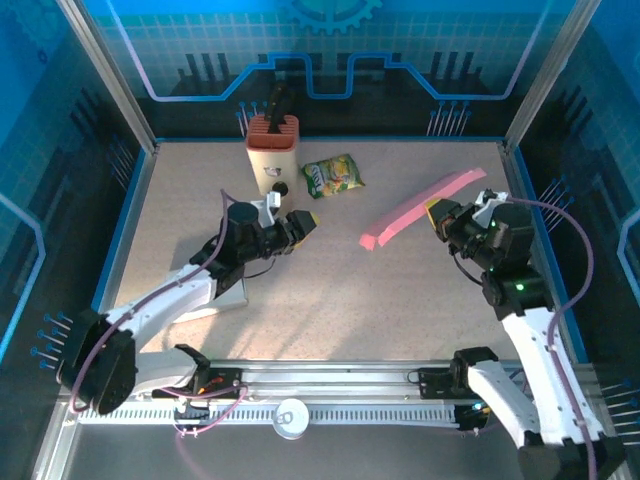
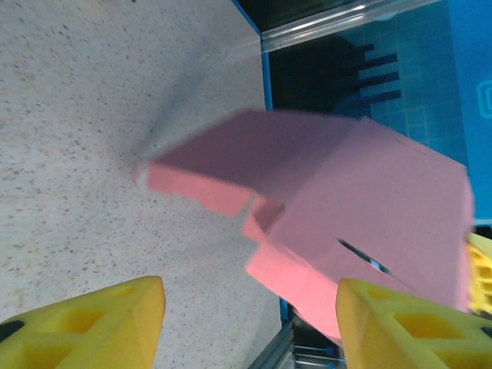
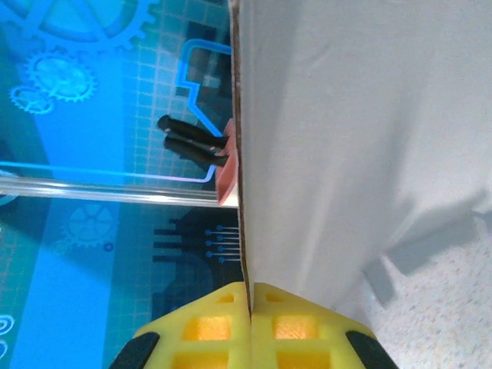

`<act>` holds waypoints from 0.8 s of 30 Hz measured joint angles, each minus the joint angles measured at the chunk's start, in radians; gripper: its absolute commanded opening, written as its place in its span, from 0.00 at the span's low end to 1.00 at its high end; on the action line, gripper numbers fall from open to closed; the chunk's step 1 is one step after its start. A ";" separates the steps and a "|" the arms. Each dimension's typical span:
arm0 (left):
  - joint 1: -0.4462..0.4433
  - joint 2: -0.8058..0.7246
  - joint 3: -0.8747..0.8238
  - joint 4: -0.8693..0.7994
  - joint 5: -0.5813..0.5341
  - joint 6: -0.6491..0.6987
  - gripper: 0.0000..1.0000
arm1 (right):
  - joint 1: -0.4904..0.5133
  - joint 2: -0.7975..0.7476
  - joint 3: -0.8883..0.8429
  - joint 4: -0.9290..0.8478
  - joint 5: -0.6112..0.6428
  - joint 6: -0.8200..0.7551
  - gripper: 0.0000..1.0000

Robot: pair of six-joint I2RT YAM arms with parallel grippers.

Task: Fold the paper box

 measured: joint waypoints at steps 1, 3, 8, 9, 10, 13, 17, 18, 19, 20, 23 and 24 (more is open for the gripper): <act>0.000 -0.017 0.000 -0.033 -0.010 0.013 0.61 | 0.043 -0.008 0.040 -0.047 0.040 0.000 0.00; 0.000 -0.034 0.002 -0.090 -0.027 0.036 0.60 | 0.125 -0.013 0.096 -0.110 0.107 0.008 0.00; 0.001 -0.036 0.012 -0.197 -0.047 0.079 0.58 | 0.233 0.080 0.126 -0.142 0.212 0.057 0.00; 0.001 -0.037 0.013 -0.212 -0.053 0.088 0.57 | 0.238 0.114 0.122 -0.131 0.223 0.066 0.00; 0.001 -0.037 0.015 -0.232 -0.059 0.101 0.57 | 0.242 0.154 0.114 -0.107 0.231 0.077 0.00; 0.001 -0.051 0.016 -0.301 -0.087 0.151 0.55 | 0.252 0.263 0.058 -0.024 0.247 0.109 0.00; 0.001 -0.085 0.016 -0.380 -0.128 0.228 0.51 | 0.257 0.363 -0.049 0.130 0.244 0.151 0.00; 0.001 -0.090 0.016 -0.392 -0.134 0.247 0.51 | 0.257 0.380 -0.074 0.168 0.240 0.160 0.00; 0.000 -0.092 0.016 -0.402 -0.139 0.266 0.50 | 0.257 0.397 -0.100 0.209 0.234 0.168 0.00; -0.002 -0.093 0.015 -0.409 -0.143 0.282 0.50 | 0.257 0.412 -0.125 0.253 0.229 0.175 0.00; -0.024 -0.093 0.011 -0.414 -0.162 0.333 0.45 | 0.257 0.446 -0.174 0.349 0.216 0.185 0.00; -0.037 -0.091 0.010 -0.414 -0.169 0.351 0.43 | 0.257 0.455 -0.182 0.375 0.210 0.185 0.00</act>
